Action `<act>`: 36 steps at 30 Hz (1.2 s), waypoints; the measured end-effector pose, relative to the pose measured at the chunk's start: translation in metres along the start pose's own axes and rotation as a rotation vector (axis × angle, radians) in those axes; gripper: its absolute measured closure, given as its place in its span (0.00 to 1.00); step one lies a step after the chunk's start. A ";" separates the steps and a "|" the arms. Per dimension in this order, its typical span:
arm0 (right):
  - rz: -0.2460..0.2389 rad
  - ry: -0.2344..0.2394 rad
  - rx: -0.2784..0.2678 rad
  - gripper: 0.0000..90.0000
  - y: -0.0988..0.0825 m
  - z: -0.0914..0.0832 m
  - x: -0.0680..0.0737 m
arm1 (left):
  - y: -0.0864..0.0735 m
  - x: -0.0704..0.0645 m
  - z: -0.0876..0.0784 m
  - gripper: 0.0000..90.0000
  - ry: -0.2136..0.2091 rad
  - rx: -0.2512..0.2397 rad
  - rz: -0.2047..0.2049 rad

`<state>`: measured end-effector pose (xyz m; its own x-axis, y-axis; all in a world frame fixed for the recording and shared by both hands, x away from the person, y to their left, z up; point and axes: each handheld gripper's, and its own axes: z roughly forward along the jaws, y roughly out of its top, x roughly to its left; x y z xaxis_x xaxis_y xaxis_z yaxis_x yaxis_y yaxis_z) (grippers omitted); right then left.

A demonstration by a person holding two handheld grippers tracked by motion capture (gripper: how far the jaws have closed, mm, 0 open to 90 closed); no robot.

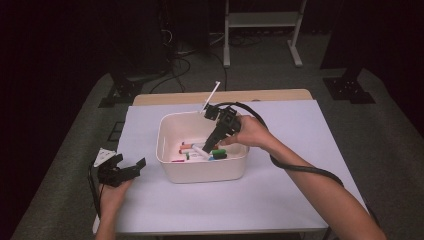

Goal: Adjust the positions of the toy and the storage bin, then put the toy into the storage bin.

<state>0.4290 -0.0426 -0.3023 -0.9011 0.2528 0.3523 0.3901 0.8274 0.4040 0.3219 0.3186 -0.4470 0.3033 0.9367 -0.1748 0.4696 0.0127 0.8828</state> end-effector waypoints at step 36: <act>0.160 -0.131 -0.306 0.50 -0.128 -0.097 -0.012 | 0.000 -0.002 0.000 0.00 -0.001 0.007 0.015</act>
<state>0.4082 -0.2006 -0.2765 -0.8328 0.4454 0.3288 0.5490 0.5886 0.5934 0.3214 0.3167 -0.4466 0.3114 0.9363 -0.1623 0.4711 -0.0038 0.8821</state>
